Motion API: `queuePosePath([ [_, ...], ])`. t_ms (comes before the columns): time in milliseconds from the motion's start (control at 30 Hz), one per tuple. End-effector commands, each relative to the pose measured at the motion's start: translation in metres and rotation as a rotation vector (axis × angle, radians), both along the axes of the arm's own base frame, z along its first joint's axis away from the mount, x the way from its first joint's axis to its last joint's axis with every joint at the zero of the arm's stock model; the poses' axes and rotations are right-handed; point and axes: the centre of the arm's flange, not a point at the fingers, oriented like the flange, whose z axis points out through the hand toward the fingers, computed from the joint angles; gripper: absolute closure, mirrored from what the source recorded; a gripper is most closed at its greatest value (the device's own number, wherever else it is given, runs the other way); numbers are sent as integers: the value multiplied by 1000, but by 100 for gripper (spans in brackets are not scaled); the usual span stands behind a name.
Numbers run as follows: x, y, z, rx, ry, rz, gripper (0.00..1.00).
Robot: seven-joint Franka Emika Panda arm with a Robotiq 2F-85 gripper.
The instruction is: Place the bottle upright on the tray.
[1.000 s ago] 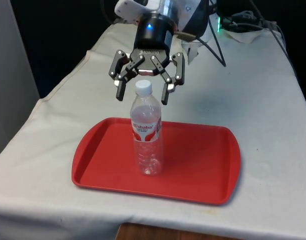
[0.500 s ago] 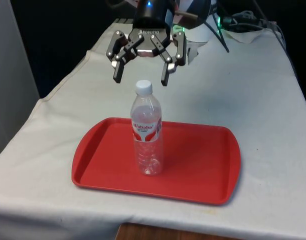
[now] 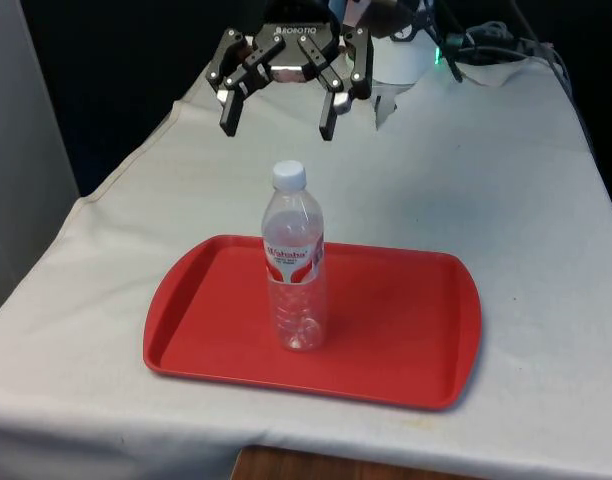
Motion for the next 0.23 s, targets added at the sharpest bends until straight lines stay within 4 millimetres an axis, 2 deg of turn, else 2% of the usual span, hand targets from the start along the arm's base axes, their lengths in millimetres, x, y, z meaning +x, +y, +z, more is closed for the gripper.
queuePosePath([
  [0, 0, 1, 4, 4, 0, -6, 0],
  [200, 0, 0, 12, 0, -9, -5, 0],
])
